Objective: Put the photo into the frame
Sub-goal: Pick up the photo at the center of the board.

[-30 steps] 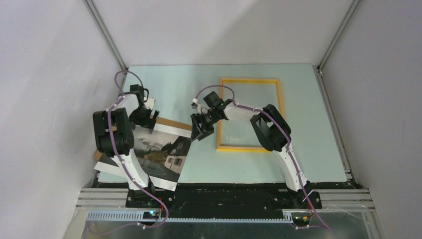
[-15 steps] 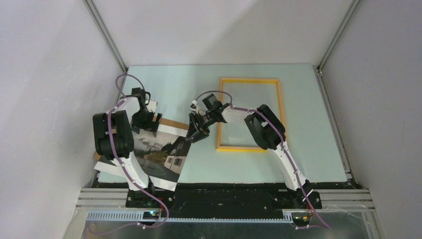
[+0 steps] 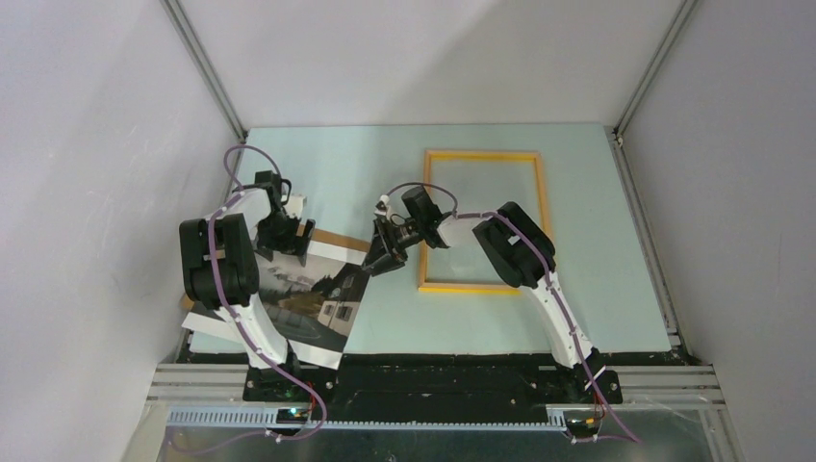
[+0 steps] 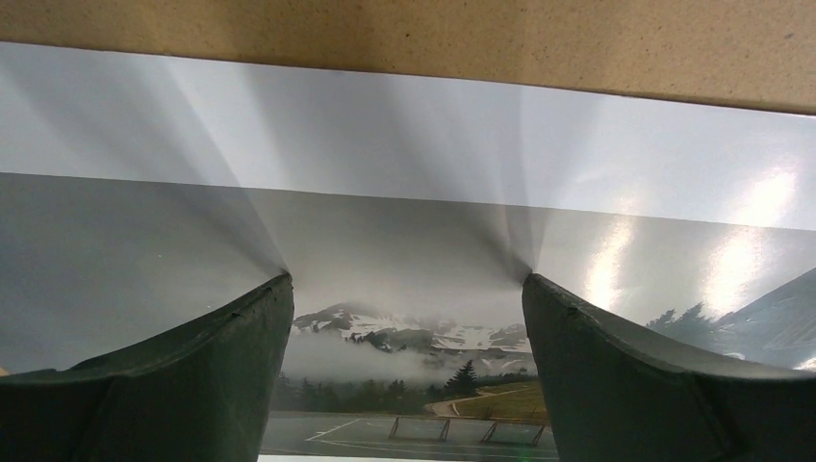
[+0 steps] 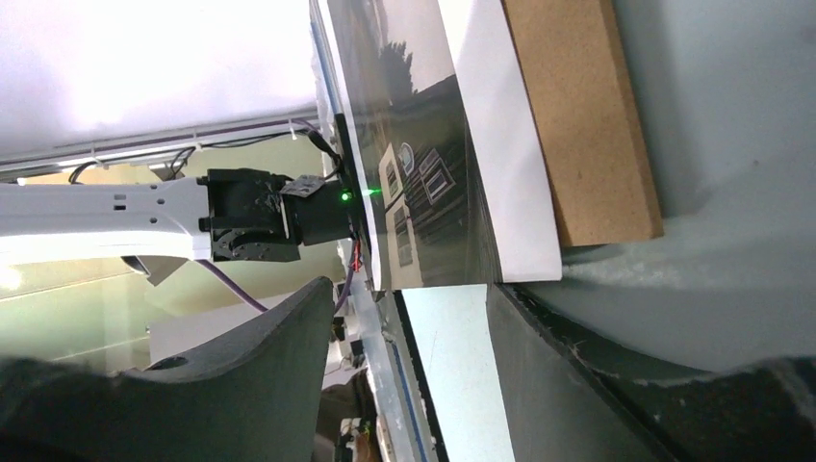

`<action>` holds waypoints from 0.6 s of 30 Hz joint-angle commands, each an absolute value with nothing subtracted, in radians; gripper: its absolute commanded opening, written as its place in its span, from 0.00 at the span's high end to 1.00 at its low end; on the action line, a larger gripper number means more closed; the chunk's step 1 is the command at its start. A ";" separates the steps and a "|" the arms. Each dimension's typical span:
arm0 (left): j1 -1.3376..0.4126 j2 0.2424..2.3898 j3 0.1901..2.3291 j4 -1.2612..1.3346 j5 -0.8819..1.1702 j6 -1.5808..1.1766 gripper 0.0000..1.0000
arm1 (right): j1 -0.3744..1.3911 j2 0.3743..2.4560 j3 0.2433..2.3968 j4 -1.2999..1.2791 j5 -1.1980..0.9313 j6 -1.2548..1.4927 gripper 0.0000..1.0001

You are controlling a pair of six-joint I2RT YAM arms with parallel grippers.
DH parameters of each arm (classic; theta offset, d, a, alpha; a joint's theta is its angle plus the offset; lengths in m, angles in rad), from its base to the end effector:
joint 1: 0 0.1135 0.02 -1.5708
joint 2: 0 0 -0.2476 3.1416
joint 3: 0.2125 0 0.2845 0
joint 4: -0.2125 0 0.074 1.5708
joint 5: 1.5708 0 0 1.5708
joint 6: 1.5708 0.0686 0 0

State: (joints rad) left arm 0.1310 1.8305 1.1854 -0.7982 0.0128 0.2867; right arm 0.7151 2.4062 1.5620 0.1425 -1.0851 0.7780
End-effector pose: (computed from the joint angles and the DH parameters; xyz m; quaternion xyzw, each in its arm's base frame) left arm 0.3570 0.0462 0.0921 0.0780 0.9949 0.0070 0.0636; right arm 0.3484 0.3830 0.0432 0.1928 -0.7833 -0.5886 0.0534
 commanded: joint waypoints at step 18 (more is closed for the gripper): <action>0.117 1.799 1.147 -0.789 0.039 0.262 0.06 | 0.710 2.387 1.424 0.668 -1.054 1.020 0.40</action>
State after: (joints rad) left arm 0.1303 1.8187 1.1717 -0.7944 0.0177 0.2771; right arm 0.7071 2.3920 1.4204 0.5873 -1.0607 1.0203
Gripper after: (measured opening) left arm 0.935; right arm 0.609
